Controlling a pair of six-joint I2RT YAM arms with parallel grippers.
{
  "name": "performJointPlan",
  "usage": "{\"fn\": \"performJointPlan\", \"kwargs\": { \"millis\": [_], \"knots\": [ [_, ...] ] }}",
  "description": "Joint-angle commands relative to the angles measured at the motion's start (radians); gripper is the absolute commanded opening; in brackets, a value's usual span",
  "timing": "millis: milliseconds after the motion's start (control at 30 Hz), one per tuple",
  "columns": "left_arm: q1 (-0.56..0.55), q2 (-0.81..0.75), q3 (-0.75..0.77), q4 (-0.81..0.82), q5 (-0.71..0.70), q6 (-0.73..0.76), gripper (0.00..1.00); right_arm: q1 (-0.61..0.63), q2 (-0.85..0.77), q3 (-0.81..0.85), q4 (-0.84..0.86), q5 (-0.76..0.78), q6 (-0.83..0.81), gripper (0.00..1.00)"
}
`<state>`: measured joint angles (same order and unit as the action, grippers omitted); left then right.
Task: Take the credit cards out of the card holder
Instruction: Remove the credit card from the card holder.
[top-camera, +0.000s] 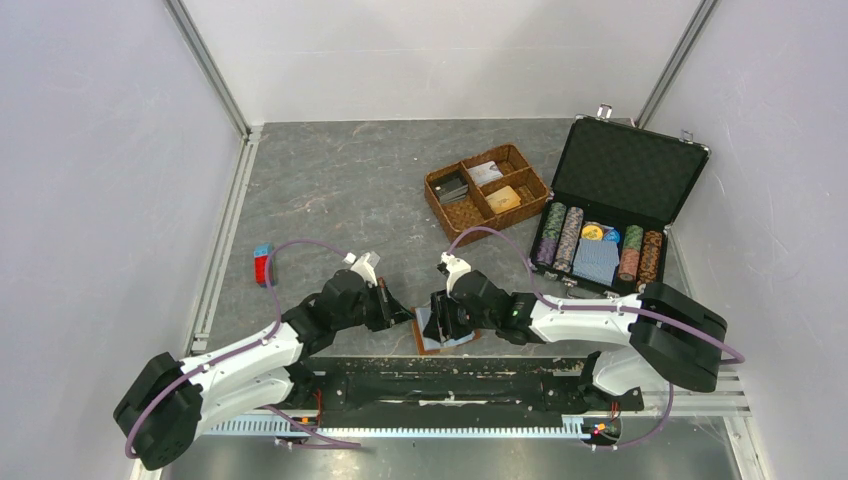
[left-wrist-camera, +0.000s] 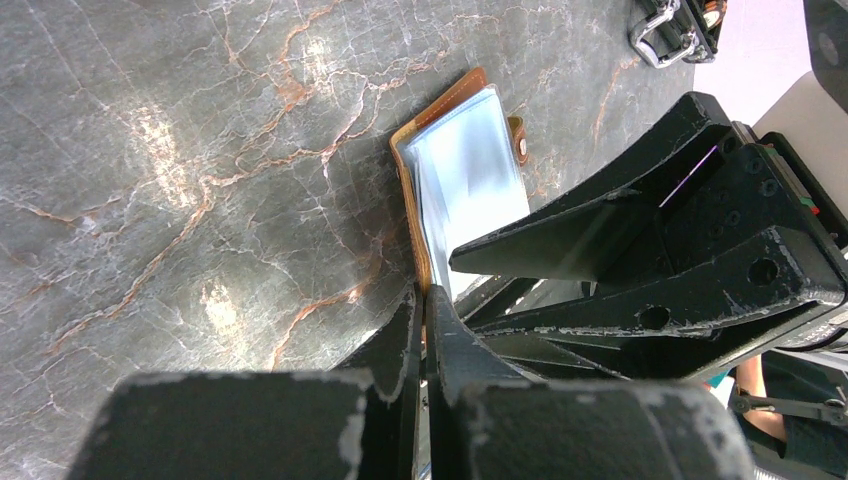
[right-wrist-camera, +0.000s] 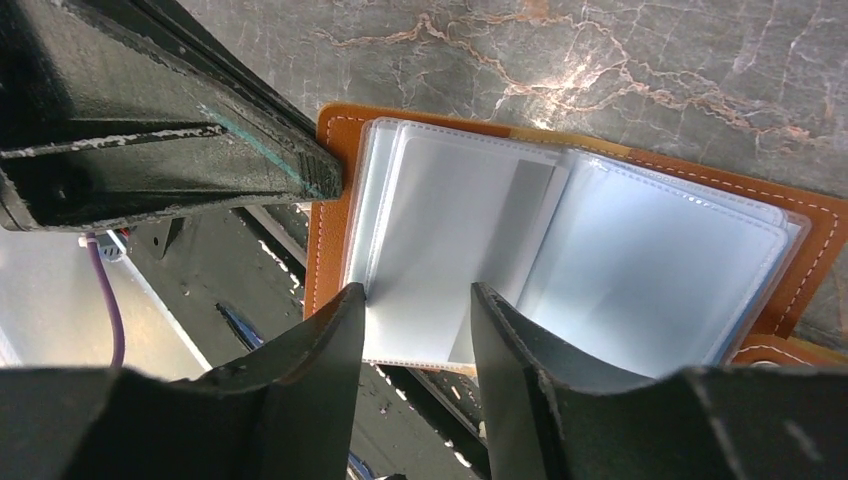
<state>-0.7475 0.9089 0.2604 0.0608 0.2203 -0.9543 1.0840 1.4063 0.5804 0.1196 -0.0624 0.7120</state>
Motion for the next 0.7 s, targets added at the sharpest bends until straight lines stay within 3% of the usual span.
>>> {"fn": "performJointPlan", "kwargs": {
  "millis": [0,667],
  "knots": [
    [0.003,-0.005,0.002,0.044,0.019,-0.005,0.02,0.007,-0.014,0.036,-0.018,0.045,-0.018,0.43],
    [0.005,0.013,0.001,0.056,0.025,-0.002,0.02,0.017,-0.051,0.063,-0.108,0.159,-0.039,0.42]
  ]
}}
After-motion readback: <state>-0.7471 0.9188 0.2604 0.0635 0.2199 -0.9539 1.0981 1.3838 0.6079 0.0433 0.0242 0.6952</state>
